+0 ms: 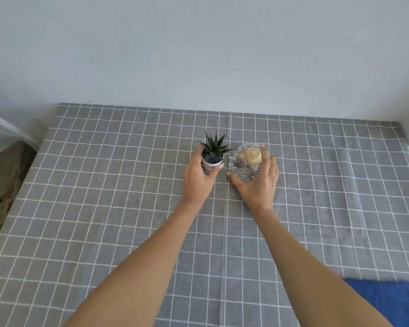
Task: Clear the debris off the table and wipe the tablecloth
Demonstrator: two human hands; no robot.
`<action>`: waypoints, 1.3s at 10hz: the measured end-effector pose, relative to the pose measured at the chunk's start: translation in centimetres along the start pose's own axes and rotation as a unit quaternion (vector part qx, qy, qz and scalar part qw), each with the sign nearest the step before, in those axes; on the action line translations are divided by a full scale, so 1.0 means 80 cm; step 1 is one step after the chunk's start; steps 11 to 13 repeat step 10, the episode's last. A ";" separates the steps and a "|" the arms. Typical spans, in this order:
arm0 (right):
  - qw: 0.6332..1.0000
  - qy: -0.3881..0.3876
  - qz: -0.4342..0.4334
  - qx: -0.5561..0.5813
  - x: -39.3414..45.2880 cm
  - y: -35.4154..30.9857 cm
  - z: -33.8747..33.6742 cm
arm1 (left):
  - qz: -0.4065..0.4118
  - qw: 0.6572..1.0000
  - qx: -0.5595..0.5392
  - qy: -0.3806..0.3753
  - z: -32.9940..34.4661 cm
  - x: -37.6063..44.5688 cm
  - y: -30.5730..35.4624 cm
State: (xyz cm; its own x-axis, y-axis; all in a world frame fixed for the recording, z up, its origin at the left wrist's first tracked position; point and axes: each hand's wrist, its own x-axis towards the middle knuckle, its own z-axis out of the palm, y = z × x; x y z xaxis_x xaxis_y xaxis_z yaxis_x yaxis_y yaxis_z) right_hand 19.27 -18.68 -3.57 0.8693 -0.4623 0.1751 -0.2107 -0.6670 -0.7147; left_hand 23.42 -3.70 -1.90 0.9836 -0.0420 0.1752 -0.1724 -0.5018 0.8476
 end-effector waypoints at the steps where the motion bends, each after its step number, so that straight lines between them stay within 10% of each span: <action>1: 1.000 -0.010 0.009 0.003 -0.003 -0.001 -0.003 | -0.007 1.000 -0.004 -0.005 0.004 -0.004 -0.004; 13: 0.992 -0.114 0.029 -0.042 0.001 -0.013 -0.030 | -0.048 0.994 0.048 -0.086 -0.015 -0.018 -0.008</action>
